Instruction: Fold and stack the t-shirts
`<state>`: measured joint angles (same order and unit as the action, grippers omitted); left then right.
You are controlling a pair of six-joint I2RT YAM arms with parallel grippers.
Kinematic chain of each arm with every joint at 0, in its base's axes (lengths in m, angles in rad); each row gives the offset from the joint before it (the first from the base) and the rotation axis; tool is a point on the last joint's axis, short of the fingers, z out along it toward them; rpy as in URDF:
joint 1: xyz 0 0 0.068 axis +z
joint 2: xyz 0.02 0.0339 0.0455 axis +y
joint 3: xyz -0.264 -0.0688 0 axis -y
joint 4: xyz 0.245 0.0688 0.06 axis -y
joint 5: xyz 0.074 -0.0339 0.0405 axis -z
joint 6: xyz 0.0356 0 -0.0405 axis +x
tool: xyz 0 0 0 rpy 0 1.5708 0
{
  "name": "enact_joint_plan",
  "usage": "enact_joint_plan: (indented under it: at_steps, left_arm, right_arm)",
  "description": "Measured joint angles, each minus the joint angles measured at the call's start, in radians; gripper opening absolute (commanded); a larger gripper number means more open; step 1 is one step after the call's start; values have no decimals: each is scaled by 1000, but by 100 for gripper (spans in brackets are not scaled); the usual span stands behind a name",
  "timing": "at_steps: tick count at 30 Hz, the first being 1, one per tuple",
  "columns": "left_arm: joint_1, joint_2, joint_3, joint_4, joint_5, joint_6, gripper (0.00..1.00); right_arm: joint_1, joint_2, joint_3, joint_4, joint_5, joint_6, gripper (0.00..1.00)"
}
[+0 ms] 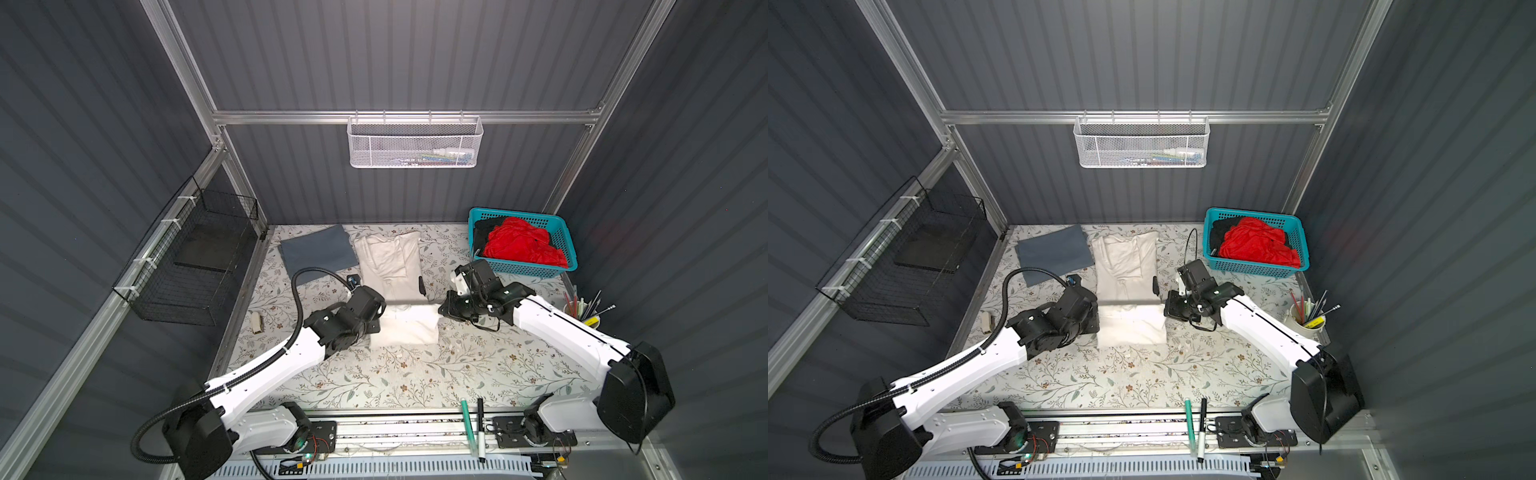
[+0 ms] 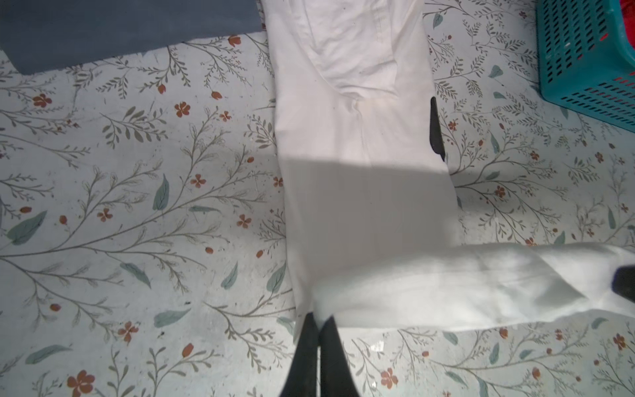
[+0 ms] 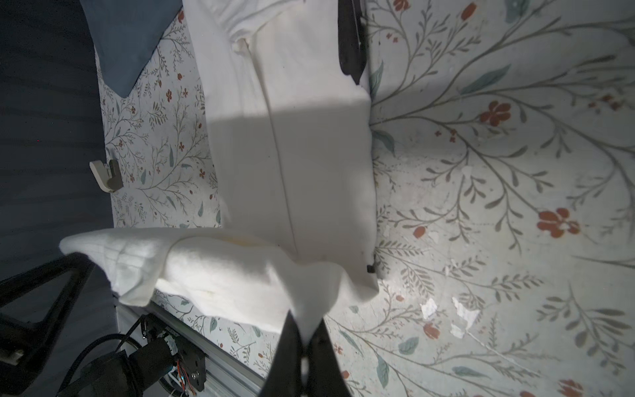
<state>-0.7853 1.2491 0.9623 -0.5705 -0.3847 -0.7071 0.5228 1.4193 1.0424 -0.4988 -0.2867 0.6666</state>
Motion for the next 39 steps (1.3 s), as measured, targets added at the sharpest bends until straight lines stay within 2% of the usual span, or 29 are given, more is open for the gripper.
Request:
enact_joint_plan:
  at_steps: [4, 13, 32, 39]
  left_arm:
    - [40, 73, 36, 23, 4, 34, 0]
    - [137, 138, 43, 88, 45, 73, 0]
    - [251, 390, 190, 197, 140, 165, 0]
    - [264, 474, 230, 219, 159, 181, 0]
  right_arm:
    - [-39, 86, 64, 18, -45, -42, 2]
    - [-68, 256, 200, 26, -107, -103, 3]
    - [-118, 442, 369, -5, -106, -171, 3]
    - [-137, 537, 420, -6, -116, -195, 5]
